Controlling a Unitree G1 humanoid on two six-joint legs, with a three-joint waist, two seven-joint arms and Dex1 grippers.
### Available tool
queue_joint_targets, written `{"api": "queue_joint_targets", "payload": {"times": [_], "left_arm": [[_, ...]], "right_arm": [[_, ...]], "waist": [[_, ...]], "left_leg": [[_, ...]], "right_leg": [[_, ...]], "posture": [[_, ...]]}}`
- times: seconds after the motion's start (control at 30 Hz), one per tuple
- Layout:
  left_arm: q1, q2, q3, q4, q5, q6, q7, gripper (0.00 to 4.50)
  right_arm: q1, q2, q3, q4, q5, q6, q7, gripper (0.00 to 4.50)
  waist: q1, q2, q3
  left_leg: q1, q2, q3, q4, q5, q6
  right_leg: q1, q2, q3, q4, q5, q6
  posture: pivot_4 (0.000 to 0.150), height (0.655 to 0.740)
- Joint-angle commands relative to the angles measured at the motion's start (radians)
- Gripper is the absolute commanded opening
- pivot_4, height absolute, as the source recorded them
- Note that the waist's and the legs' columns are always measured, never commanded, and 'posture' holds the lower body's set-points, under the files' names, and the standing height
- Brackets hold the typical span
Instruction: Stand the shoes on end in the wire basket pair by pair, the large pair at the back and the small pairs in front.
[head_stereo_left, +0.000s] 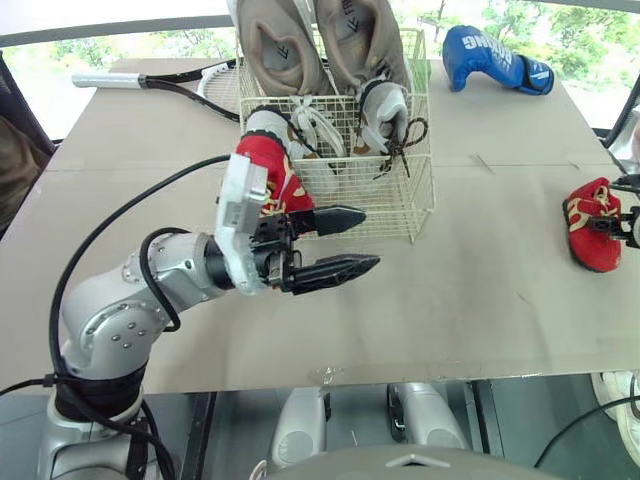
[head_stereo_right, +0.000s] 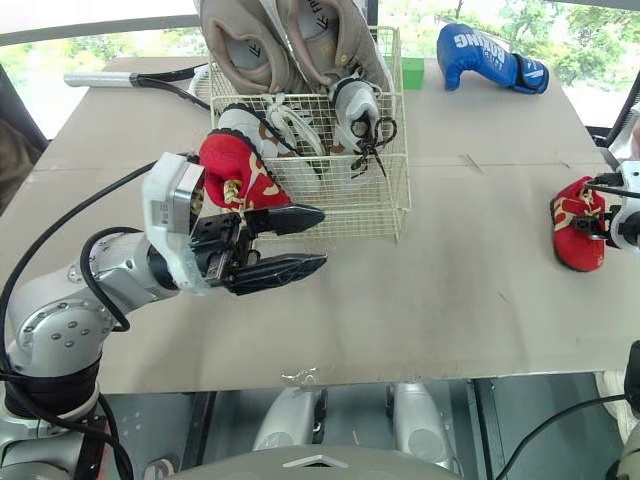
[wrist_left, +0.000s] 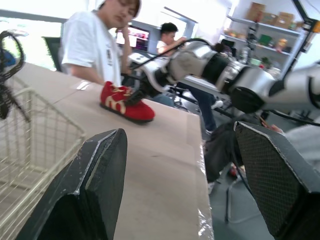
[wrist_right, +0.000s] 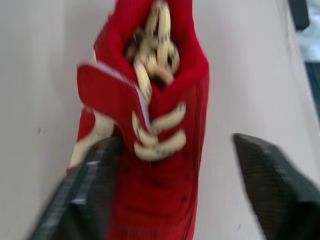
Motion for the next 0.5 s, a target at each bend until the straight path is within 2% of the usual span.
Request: {"api": "queue_joint_targets", "payload": {"times": [0.03, 0.13, 0.17, 0.23, 0.3, 0.43, 0.5], "left_arm": [[-0.007, 0.002, 0.009, -0.033, 0.015, -0.033, -0.032, 3.74], [-0.005, -0.013, 0.008, -0.032, 0.017, -0.038, -0.017, 3.74], [-0.005, -0.017, 0.009, -0.031, 0.016, -0.038, -0.011, 3.74], [0.000, -0.022, 0.009, -0.029, 0.018, -0.039, -0.007, 3.74], [0.008, -0.029, 0.016, -0.026, 0.019, -0.042, 0.004, 3.74], [0.044, -0.043, 0.059, -0.013, 0.002, -0.046, 0.047, 3.74], [0.090, -0.063, 0.067, -0.014, 0.074, -0.097, 0.058, 3.74]], "right_arm": [[-0.030, -0.012, 0.014, 0.074, -0.052, -0.062, 0.033, 1.48], [-0.032, -0.015, 0.023, 0.073, -0.057, -0.044, 0.069, 0.33], [-0.026, -0.018, 0.024, 0.066, -0.059, -0.041, 0.077, 0.15], [-0.002, -0.029, 0.013, 0.031, -0.055, -0.030, 0.097, 0.15], [0.050, -0.047, -0.060, -0.094, 0.010, -0.008, 0.144, 0.15], [0.231, -0.054, -0.322, -0.574, 0.213, 0.075, 0.238, 0.15], [0.313, -0.014, -0.507, -0.870, 0.444, 0.264, 0.284, 0.15]], "waist": [[0.000, 0.000, 0.000], [0.000, 0.000, 0.000], [0.000, 0.000, 0.000], [0.000, 0.000, 0.000], [0.002, 0.000, 0.000], [0.000, 0.004, 0.002], [-0.005, 0.009, 0.001]], "left_leg": [[0.000, 0.000, 0.000, 0.000, 0.000, 0.000], [-0.001, -0.001, 0.000, 0.001, 0.000, 0.000], [-0.001, -0.001, 0.000, 0.002, 0.000, 0.000], [-0.001, -0.001, 0.000, 0.002, 0.000, 0.000], [-0.001, -0.001, -0.001, 0.002, 0.000, 0.000], [-0.003, 0.000, -0.003, 0.000, 0.000, 0.000], [-0.009, 0.000, -0.004, 0.000, 0.000, 0.000]], "right_leg": [[0.000, 0.000, 0.000, 0.000, 0.000, 0.000], [0.000, -0.001, 0.001, 0.000, 0.000, 0.000], [0.000, -0.001, 0.000, 0.000, 0.000, 0.000], [0.000, -0.001, 0.000, 0.000, 0.000, 0.000], [0.000, -0.001, 0.000, 0.001, 0.000, 0.000], [-0.002, 0.000, -0.002, 0.001, 0.000, 0.001], [-0.008, 0.000, -0.001, 0.002, 0.000, 0.002]], "posture": [[0.150, 0.7400], [0.150, 0.7400], [0.150, 0.7400], [0.150, 0.7400], [0.150, 0.7400], [0.150, 0.7400], [0.150, 0.7400]]}}
